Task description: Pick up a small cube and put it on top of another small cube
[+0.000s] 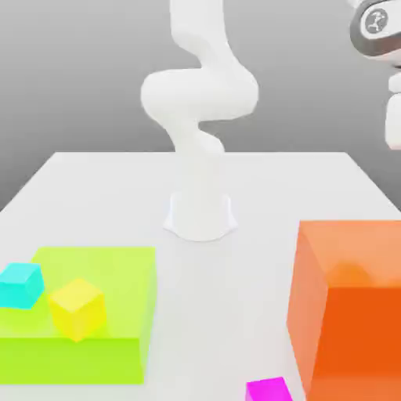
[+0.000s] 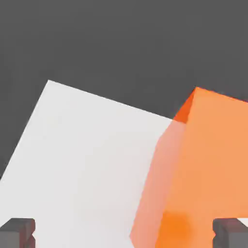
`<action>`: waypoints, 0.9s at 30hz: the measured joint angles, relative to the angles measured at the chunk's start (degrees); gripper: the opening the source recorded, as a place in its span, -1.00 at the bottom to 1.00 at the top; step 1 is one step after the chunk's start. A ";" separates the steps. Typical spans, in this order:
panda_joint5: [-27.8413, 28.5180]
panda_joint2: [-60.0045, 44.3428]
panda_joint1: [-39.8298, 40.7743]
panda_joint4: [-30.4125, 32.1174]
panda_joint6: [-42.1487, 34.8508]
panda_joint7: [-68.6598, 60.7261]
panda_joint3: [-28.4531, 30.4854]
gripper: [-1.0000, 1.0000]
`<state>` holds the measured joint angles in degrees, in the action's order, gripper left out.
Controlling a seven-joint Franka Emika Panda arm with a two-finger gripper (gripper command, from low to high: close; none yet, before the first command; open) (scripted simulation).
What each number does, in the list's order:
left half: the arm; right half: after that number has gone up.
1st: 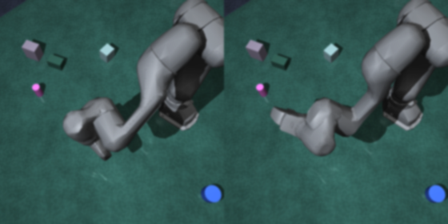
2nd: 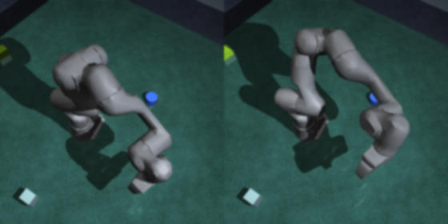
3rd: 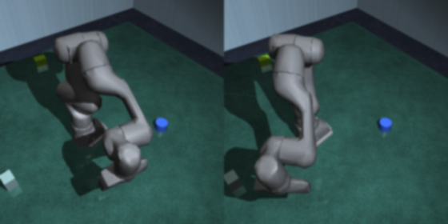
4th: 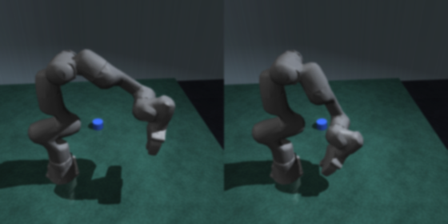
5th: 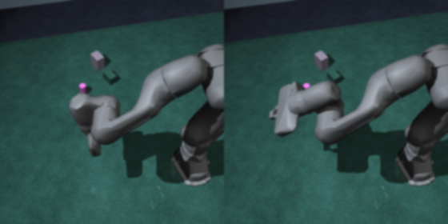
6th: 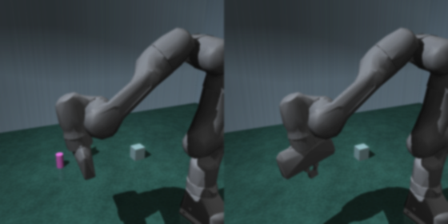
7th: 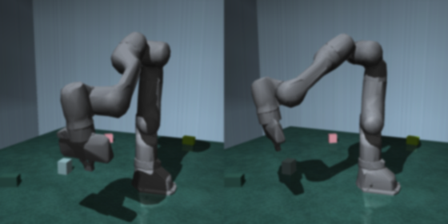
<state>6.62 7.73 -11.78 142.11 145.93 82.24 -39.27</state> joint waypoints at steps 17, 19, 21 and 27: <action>24.46 -28.50 -15.43 6.72 20.84 36.25 19.24 -1.00; 25.56 -29.35 -16.45 6.46 21.45 37.14 20.49 -1.00; 23.10 -27.52 -14.59 7.06 20.20 35.25 18.11 -1.00; 8.71 -18.26 -7.20 8.10 14.26 23.37 8.14 -1.00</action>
<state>15.32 -10.53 -18.99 150.21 160.20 105.61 -31.13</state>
